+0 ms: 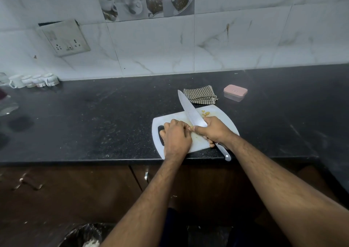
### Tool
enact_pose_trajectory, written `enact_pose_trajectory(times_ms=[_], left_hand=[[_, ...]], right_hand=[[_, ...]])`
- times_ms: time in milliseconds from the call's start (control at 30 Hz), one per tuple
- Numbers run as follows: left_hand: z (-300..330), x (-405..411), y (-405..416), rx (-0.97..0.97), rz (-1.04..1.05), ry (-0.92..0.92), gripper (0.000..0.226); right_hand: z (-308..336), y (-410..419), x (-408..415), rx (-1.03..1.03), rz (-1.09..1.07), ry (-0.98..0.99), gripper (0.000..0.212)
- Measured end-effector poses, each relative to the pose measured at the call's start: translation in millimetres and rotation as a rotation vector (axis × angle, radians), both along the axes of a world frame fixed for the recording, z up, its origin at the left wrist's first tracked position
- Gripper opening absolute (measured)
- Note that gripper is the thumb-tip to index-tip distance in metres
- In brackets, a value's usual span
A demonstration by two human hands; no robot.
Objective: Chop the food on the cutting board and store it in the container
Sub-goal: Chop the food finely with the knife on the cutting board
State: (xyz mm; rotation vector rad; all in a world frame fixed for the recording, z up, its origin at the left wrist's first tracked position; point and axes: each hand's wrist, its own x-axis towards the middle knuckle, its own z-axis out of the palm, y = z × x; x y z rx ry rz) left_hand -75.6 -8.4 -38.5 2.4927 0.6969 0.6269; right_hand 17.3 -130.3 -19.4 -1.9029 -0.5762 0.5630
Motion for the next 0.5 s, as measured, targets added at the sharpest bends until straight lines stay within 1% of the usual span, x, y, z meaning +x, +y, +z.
enact_pose_trajectory(times_ms=[233,500], left_hand=[[-2.5,0.3,-0.7,0.087,-0.017,0.045,0.021],[-1.3,0.2,-3.4,0.151,-0.015,0.101,0.024]], right_hand=[[-1.9,2.1,1.7,-0.010,-0.010,0.033,0.015],[-2.4,6.3,3.3,-0.087,-0.039,-0.042,0.021]])
